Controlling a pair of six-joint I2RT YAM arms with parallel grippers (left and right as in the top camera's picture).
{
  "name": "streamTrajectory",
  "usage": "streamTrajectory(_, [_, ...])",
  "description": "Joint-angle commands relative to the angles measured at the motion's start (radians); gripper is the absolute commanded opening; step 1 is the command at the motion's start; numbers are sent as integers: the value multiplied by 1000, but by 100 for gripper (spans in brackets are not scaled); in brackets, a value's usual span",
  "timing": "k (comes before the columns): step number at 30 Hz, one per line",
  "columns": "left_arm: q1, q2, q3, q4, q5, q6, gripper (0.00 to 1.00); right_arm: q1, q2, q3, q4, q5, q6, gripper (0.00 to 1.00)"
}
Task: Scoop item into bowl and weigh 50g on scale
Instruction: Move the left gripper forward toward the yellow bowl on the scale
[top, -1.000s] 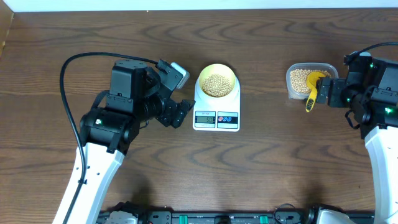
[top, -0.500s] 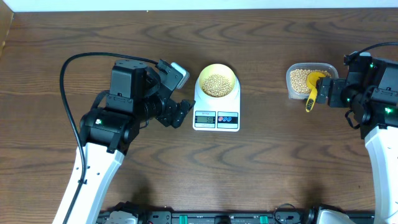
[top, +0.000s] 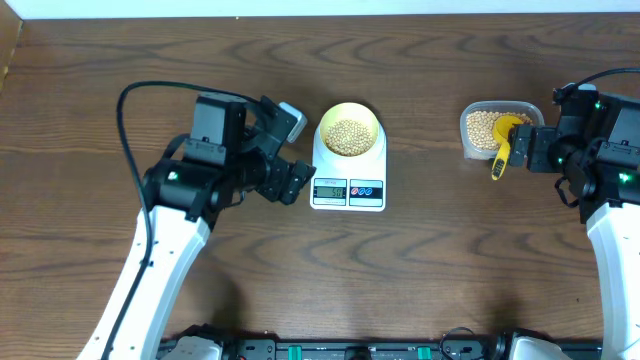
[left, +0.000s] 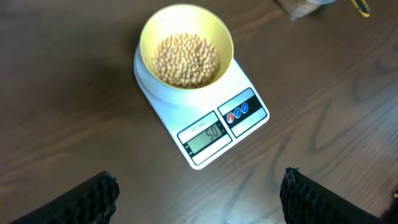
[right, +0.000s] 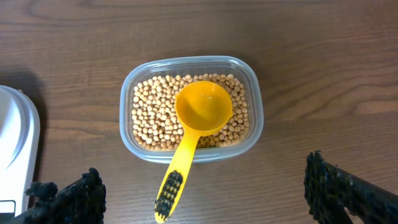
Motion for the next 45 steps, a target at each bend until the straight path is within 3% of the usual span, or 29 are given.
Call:
streamTrajectory(1, [-7,45,-15,-2,8,-35,85,3,0,2,-1,0,-13,99])
streamTrajectory(11, [-97,170,-15,55,-47,-44,86,3,0,2,-1,0,-13,99])
streamTrajectory(20, [-219,239,-15,133,-308,-309,86,3,0,2,-2,0,-13,99])
streamTrajectory(33, [-369,240,-17,159,-557,-500,85,3,0,2,-2,0,-13,99])
streamTrajectory(41, [-412,240,-71,172,-640,-658,86,3,0,2,-1,0,-13,99])
streamTrajectory(45, [-412,240,-98,218,-640,-663,85,3,0,2,-1,0,-13,99])
